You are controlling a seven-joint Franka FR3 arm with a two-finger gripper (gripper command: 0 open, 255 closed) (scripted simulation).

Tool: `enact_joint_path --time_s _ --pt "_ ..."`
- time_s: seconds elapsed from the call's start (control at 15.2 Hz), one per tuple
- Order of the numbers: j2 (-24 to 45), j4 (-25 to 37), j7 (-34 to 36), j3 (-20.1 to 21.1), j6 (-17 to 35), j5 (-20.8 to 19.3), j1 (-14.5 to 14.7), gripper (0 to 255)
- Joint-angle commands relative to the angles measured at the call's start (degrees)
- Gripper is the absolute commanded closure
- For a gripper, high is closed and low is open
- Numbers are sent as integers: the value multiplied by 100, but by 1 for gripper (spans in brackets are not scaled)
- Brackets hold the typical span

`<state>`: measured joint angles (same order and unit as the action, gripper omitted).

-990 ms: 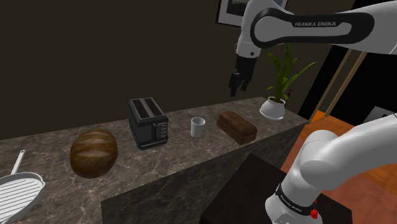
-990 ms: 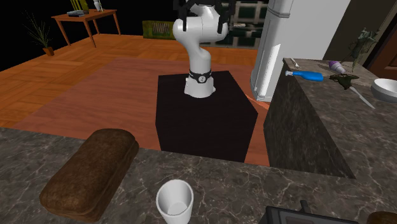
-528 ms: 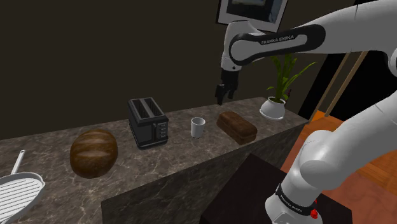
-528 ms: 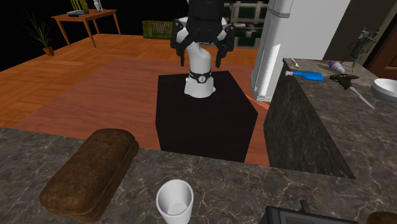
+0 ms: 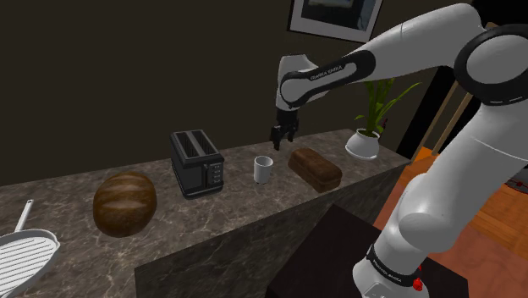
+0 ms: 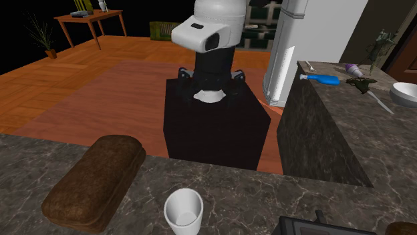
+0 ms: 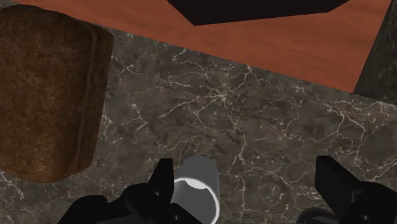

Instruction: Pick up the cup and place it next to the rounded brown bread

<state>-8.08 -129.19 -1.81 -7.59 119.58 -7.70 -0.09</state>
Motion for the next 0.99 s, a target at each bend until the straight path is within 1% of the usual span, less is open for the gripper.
enact_joint_path --time_s 0.0,0.46,0.92 --pt "460 206 -55 -34 240 36 -10 0" --pt "2010 1073 -237 -74 834 213 -80 0" --pt "3595 2307 -399 -22 1092 395 -221 0"
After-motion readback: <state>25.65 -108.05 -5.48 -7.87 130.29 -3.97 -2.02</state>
